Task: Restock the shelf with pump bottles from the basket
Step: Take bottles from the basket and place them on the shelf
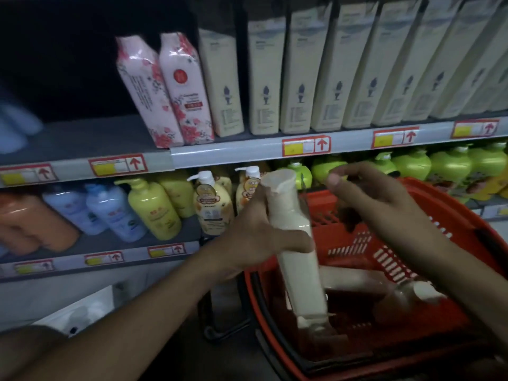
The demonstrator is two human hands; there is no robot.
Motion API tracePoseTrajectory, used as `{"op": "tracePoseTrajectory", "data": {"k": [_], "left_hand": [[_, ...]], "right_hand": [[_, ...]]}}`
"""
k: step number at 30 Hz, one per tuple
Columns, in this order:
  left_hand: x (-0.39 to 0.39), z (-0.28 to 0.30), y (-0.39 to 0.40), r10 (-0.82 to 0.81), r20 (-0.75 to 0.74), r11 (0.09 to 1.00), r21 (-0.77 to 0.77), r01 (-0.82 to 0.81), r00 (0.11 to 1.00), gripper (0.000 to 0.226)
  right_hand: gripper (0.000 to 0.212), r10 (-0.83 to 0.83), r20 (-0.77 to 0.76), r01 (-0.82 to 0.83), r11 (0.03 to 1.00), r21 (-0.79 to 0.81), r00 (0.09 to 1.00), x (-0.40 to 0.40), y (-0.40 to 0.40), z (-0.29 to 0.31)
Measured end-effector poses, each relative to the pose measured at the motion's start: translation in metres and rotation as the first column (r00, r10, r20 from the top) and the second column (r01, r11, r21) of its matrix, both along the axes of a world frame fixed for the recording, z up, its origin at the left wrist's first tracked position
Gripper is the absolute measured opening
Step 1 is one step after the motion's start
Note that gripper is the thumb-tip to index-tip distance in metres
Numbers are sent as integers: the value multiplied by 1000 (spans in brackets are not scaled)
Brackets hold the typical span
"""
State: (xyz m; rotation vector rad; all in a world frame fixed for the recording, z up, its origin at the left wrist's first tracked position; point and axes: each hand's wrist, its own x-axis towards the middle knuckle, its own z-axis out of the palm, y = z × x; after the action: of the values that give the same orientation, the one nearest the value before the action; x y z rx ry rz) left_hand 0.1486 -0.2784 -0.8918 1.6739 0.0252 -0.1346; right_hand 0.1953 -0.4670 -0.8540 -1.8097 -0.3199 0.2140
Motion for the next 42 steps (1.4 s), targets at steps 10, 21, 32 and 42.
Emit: {"op": "tracePoseTrajectory", "data": {"k": [10, 21, 32, 42], "left_hand": [[-25, 62, 45, -18, -22, 933, -359, 9, 1000, 58], [-53, 73, 78, 255, 302, 951, 92, -294, 919, 43], [-66, 217, 212, 424, 586, 829, 57, -557, 690, 49], [20, 316, 335, 456, 769, 658, 49, -751, 449, 43]], "right_hand": [[35, 356, -197, -289, 909, 302, 914, -43, 38, -2], [43, 150, 60, -160, 960, 231, 987, -55, 86, 33], [53, 165, 316, -277, 894, 352, 934, -30, 248, 158], [27, 169, 615, -371, 903, 217, 770, 49, 400, 273]]}}
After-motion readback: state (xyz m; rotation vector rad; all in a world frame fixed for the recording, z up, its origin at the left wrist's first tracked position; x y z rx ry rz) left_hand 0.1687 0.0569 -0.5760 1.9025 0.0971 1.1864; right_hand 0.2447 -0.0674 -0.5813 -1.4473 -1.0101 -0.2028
